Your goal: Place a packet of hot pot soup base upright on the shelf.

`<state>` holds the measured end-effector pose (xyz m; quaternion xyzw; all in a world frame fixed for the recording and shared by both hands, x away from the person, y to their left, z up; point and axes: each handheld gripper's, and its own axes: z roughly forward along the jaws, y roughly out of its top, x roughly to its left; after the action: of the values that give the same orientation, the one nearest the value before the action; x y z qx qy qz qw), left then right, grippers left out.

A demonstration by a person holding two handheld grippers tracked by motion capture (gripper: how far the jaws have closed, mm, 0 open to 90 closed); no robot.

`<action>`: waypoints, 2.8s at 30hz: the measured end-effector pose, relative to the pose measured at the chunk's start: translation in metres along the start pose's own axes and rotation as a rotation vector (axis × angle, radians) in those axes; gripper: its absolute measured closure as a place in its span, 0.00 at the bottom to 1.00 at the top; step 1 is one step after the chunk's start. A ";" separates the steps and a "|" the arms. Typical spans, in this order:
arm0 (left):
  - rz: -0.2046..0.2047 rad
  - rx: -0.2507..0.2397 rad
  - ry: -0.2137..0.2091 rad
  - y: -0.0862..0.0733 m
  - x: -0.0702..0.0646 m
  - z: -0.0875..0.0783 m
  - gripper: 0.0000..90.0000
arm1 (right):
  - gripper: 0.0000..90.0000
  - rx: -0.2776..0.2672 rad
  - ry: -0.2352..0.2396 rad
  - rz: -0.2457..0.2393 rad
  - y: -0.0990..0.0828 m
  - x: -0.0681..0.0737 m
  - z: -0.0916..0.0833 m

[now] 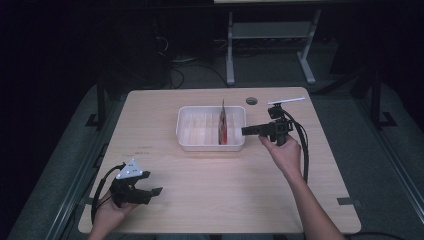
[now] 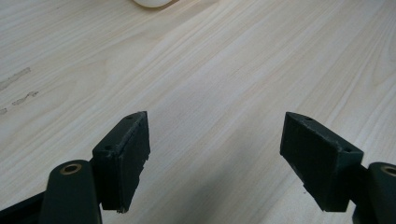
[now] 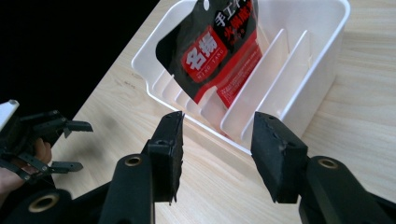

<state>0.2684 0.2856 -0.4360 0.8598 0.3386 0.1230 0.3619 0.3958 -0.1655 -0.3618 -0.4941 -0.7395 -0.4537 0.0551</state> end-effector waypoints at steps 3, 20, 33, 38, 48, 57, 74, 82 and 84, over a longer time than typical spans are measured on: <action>0.002 -0.002 0.002 0.000 0.000 0.000 0.26 | 0.59 0.000 0.004 -0.001 -0.002 -0.001 -0.001; -0.003 -0.007 -0.008 0.001 0.000 0.000 0.26 | 0.56 0.017 0.022 -0.003 -0.023 -0.015 -0.010; -0.003 0.000 -0.015 0.002 0.000 0.004 0.26 | 0.55 0.017 0.021 0.000 -0.034 -0.023 -0.014; -0.005 -0.004 -0.017 0.003 0.000 0.004 0.26 | 0.54 0.016 0.023 0.001 -0.037 -0.026 -0.017; -0.007 -0.001 -0.019 0.002 0.001 0.004 0.26 | 0.53 0.023 0.023 0.016 -0.053 -0.036 -0.022; -0.007 0.006 -0.024 0.003 0.001 0.006 0.26 | 0.51 0.027 0.012 0.028 -0.062 -0.045 -0.031; -0.007 0.017 -0.028 0.003 -0.001 0.008 0.25 | 0.49 0.027 0.000 0.034 -0.089 -0.057 -0.049; -0.004 0.018 -0.031 0.003 -0.003 0.009 0.25 | 0.48 0.038 -0.002 0.036 -0.100 -0.061 -0.053; -0.003 0.022 -0.031 0.002 -0.002 0.010 0.25 | 0.47 0.047 0.000 0.035 -0.105 -0.063 -0.052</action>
<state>0.2722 0.2778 -0.4410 0.8650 0.3356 0.1055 0.3577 0.3259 -0.2567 -0.4294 -0.5058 -0.7411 -0.4352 0.0744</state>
